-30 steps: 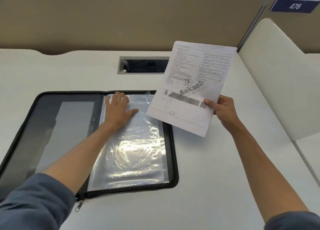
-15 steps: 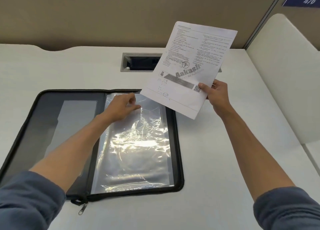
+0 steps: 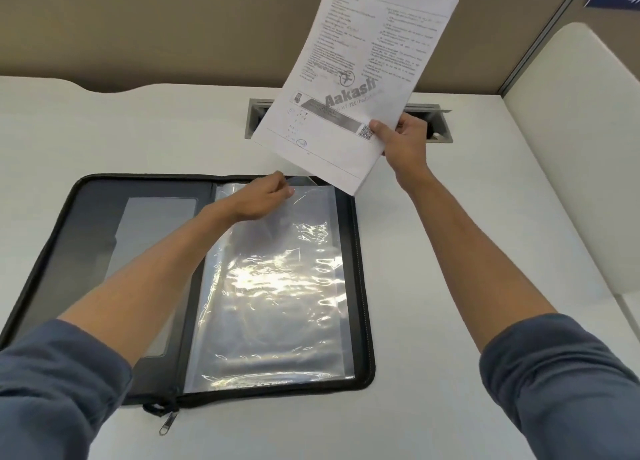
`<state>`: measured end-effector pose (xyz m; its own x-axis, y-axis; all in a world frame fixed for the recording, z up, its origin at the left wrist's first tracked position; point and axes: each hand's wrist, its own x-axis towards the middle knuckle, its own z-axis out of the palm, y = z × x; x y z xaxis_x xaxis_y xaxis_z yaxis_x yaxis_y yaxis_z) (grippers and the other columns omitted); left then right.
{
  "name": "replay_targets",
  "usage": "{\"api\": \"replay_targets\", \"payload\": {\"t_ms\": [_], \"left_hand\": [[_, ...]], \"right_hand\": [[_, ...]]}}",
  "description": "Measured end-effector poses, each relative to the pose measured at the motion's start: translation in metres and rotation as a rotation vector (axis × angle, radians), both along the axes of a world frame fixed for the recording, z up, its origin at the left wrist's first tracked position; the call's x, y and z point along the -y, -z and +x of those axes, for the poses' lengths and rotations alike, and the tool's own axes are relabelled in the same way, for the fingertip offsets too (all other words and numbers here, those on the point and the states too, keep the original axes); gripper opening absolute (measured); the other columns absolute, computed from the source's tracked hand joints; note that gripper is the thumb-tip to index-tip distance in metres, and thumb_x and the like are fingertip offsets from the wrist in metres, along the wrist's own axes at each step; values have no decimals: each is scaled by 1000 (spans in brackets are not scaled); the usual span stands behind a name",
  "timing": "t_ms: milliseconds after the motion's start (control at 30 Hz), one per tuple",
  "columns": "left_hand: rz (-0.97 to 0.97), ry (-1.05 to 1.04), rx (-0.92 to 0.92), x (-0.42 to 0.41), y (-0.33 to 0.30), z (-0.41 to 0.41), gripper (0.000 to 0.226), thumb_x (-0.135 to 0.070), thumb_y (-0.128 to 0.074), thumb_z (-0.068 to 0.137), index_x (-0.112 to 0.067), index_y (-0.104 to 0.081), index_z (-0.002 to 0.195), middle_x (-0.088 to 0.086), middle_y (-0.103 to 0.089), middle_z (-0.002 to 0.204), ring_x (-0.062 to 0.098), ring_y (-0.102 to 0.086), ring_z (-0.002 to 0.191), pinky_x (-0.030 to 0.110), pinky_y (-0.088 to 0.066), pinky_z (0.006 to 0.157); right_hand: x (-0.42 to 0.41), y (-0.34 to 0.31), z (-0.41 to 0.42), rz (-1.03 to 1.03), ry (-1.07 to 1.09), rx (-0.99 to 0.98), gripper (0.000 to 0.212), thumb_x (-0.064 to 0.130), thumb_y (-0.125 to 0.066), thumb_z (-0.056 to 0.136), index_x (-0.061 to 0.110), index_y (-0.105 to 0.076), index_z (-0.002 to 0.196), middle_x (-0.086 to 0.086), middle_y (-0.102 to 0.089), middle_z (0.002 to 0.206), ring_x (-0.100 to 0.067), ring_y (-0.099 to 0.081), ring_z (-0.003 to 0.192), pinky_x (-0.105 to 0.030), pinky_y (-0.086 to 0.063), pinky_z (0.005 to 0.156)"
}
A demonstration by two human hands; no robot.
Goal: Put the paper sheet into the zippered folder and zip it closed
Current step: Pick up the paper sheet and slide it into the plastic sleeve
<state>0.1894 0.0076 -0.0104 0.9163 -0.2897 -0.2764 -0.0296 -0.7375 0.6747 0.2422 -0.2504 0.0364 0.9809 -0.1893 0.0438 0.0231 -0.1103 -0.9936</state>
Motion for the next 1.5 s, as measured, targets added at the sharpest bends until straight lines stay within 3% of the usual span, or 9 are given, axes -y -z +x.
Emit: {"api": "replay_targets", "payload": {"t_ms": [133, 300, 433, 533, 667, 933, 1133, 1300, 1500], "left_hand": [[-188, -49, -8, 1, 0, 1, 11, -22, -49, 94, -12, -51, 97, 1, -70, 83, 24, -62, 89, 40, -46, 86], [-250, -136, 78, 11, -3, 4, 21, -30, -51, 97, -14, -61, 90, 0, -67, 83, 6, -60, 74, 26, -42, 70], [-338, -162, 137, 14, 0, 5, 5, -13, -67, 86, -11, -68, 90, 3, -69, 89, 12, -60, 82, 26, -47, 80], [-352, -167, 152, 14, 1, 4, 7, -10, -70, 81, -9, -69, 88, 11, -69, 90, 13, -57, 78, 26, -46, 76], [-335, -130, 187, 15, 1, 4, 2, -10, -68, 84, -11, -68, 86, -1, -66, 82, 9, -55, 73, 20, -45, 73], [-256, -48, 254, 19, -2, 5, 5, -10, -64, 87, -10, -69, 86, 2, -68, 82, 11, -60, 77, 10, -43, 71], [-231, -47, 221, 17, -6, 6, 5, -11, -64, 86, -10, -69, 85, 2, -69, 79, 20, -63, 79, 28, -49, 79], [-210, -64, 188, 18, -11, 6, 6, -7, -61, 85, -7, -66, 86, -3, -65, 73, 14, -60, 70, 31, -51, 76], [-160, -56, 192, 20, -17, 9, 10, -3, -58, 83, -8, -65, 88, -4, -63, 73, 14, -60, 70, 28, -50, 73]], "right_hand": [[-18, 2, 19, -21, -24, -6, 20, 8, -67, 84, 1, -71, 103, -9, -75, 98, -24, -72, 88, -45, -60, 80], [-41, 3, 35, -18, -35, 4, 23, 9, -68, 82, 4, -71, 104, -8, -75, 97, -25, -72, 88, -46, -60, 80], [-60, 5, 45, -20, -30, 25, 19, 6, -67, 84, 3, -72, 101, -7, -74, 92, -21, -71, 83, -41, -60, 79], [-71, 7, 52, -29, -24, 24, 16, 6, -67, 84, 3, -71, 99, -8, -74, 93, -24, -71, 84, -44, -59, 80], [-81, 8, 61, -55, -17, 36, 7, 8, -66, 83, 14, -70, 87, -7, -74, 88, -26, -70, 84, -48, -58, 81], [-98, 19, 65, -108, -19, 39, 13, 9, -66, 85, 1, -71, 94, -10, -74, 90, -26, -70, 81, -45, -59, 74], [-102, 26, 60, -154, -74, 44, 19, 9, -67, 87, 0, -71, 103, -10, -74, 95, -18, -68, 78, -34, -58, 71], [-98, 31, 58, -202, -130, 41, 17, 11, -68, 86, 0, -71, 99, -8, -74, 91, -18, -67, 77, -35, -57, 71], [-96, 31, 51, -259, -198, 41, 18, 9, -68, 88, -3, -71, 101, -8, -72, 97, -7, -61, 68, -9, -44, 54]]}}
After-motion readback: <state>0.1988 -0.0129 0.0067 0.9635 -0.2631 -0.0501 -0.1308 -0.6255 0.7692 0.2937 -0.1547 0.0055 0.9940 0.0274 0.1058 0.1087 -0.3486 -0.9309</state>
